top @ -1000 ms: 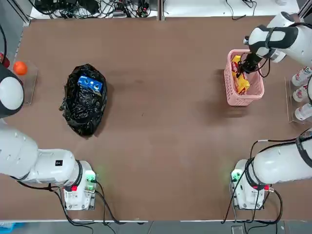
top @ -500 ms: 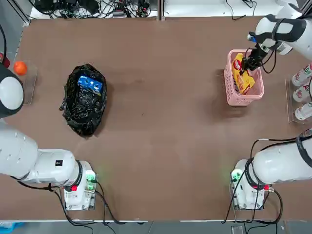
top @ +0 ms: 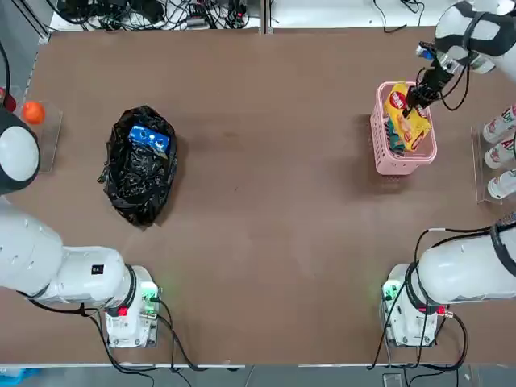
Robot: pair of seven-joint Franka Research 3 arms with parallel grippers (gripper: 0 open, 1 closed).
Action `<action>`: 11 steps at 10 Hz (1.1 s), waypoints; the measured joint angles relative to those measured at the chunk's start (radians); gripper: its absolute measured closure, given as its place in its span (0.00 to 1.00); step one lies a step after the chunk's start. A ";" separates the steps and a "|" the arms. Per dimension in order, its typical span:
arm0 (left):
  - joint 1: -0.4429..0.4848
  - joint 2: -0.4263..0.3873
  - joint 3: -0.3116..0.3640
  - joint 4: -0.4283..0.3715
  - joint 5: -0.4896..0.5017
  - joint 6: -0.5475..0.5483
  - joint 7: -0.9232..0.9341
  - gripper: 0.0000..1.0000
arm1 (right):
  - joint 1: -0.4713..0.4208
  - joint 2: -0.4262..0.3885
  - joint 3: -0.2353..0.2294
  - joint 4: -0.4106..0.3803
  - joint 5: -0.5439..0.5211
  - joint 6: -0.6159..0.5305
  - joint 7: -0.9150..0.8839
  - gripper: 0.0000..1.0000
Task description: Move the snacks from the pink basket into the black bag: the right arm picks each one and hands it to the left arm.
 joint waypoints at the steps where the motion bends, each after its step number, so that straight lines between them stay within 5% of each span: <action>1: 0.001 0.001 0.000 0.000 -0.001 0.000 -0.002 0.00 | 0.000 0.000 0.000 0.031 0.000 -0.037 -0.013 0.77; 8: 0.002 0.063 0.000 -0.002 -0.100 0.000 -0.003 0.00 | 0.090 -0.005 0.024 0.248 -0.001 -0.187 -0.119 0.77; 11: 0.005 0.083 0.000 -0.002 -0.139 0.000 0.001 0.00 | 0.175 -0.004 0.027 0.255 0.164 -0.187 -0.072 0.77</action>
